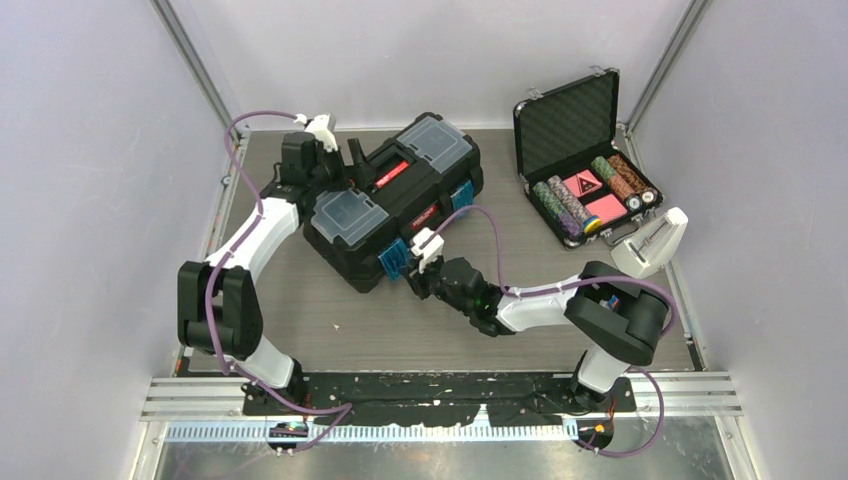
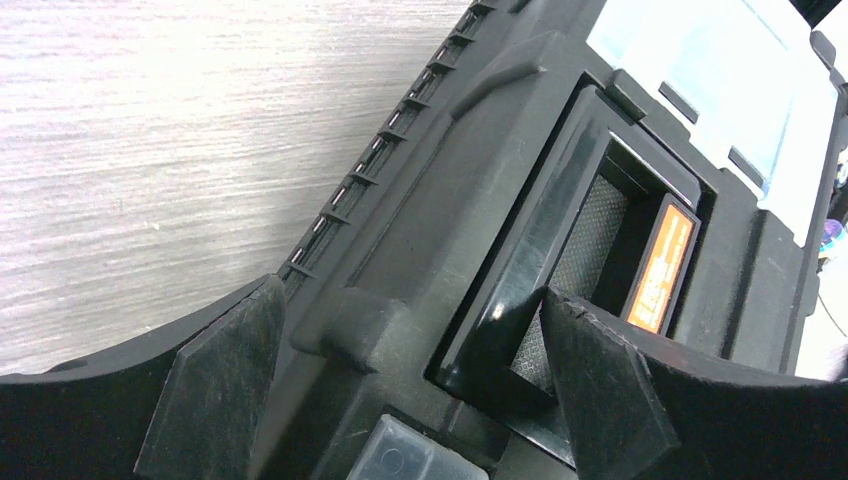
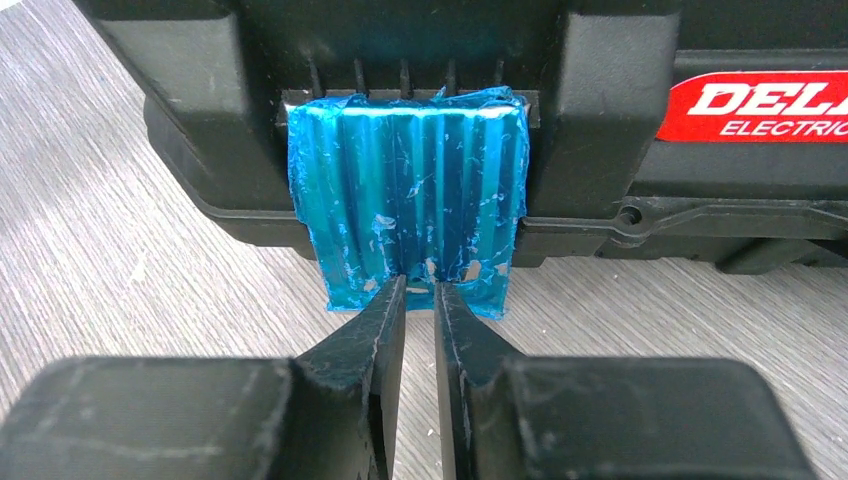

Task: Pack the tool kit

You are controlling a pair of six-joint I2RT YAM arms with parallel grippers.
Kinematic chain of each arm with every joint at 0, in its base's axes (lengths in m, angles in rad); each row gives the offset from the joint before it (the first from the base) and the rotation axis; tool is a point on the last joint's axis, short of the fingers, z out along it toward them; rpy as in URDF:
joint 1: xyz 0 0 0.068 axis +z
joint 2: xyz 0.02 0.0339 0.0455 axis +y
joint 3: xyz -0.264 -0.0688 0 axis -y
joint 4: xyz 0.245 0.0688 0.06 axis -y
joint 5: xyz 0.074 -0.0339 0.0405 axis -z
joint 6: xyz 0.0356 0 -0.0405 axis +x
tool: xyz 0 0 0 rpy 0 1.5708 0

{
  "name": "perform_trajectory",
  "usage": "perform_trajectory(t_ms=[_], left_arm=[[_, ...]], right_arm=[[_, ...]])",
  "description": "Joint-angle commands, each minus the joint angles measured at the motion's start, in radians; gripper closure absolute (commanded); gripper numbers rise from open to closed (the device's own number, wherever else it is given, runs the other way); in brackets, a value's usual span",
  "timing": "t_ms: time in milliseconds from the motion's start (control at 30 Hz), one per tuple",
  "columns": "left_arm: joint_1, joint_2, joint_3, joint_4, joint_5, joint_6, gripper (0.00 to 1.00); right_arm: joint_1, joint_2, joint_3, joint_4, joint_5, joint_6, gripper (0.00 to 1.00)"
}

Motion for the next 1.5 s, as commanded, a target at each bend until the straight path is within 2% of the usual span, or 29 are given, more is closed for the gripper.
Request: perform_trajectory(t_ms=[0,567,700,800,933,1033,1067,1133,1167,1267,1367,1433,1467], left_arm=[[-0.103,0.086,-0.126,-0.282,0.157,-0.111,0.06],[-0.208,0.077,-0.260,-0.176,0.233,-0.197,0.07],[-0.171,0.048,-0.235,-0.242,0.130,-0.144,0.06],[-0.120,0.017,-0.179,-0.292,0.046,-0.109,0.05],[-0.069,-0.013,-0.053,-0.349,-0.091,-0.067,0.03],[-0.049,-0.043,0.028,-0.362,-0.189,-0.039,0.00],[-0.045,-0.059,0.050,-0.363,-0.220,-0.026,0.01],[-0.039,-0.104,0.076,-0.355,-0.288,0.002,0.00],[-0.038,-0.130,0.084,-0.351,-0.337,0.017,0.00],[-0.038,-0.270,0.064,-0.327,-0.413,0.065,0.00],[-0.038,-0.437,0.006,-0.312,-0.472,0.105,0.00],[-0.038,-0.574,-0.054,-0.293,-0.498,0.135,0.00],[-0.038,-0.642,-0.091,-0.272,-0.501,0.152,0.00]], right_arm=[[-0.007,0.084,0.098,0.187,0.022,-0.036,0.79],[-0.038,0.242,0.208,0.377,0.064,-0.111,0.84],[-0.043,0.197,0.185,0.370,0.052,-0.128,0.83],[-0.043,0.081,0.087,0.353,0.053,-0.124,0.79],[-0.049,-0.093,0.011,0.199,0.101,-0.140,0.68],[-0.073,-0.218,-0.013,0.003,0.164,-0.094,0.58],[-0.079,-0.283,-0.012,-0.043,0.177,-0.065,0.53],[-0.103,-0.380,-0.001,-0.247,0.227,-0.019,0.42],[-0.125,-0.448,0.007,-0.294,0.246,0.010,0.33],[-0.198,-0.581,0.020,-0.528,0.338,0.047,0.20],[-0.262,-0.744,0.048,-0.694,0.454,0.074,0.06],[-0.299,-0.843,0.057,-0.807,0.558,0.067,0.01],[-0.314,-0.872,0.056,-0.858,0.628,0.060,0.03]])
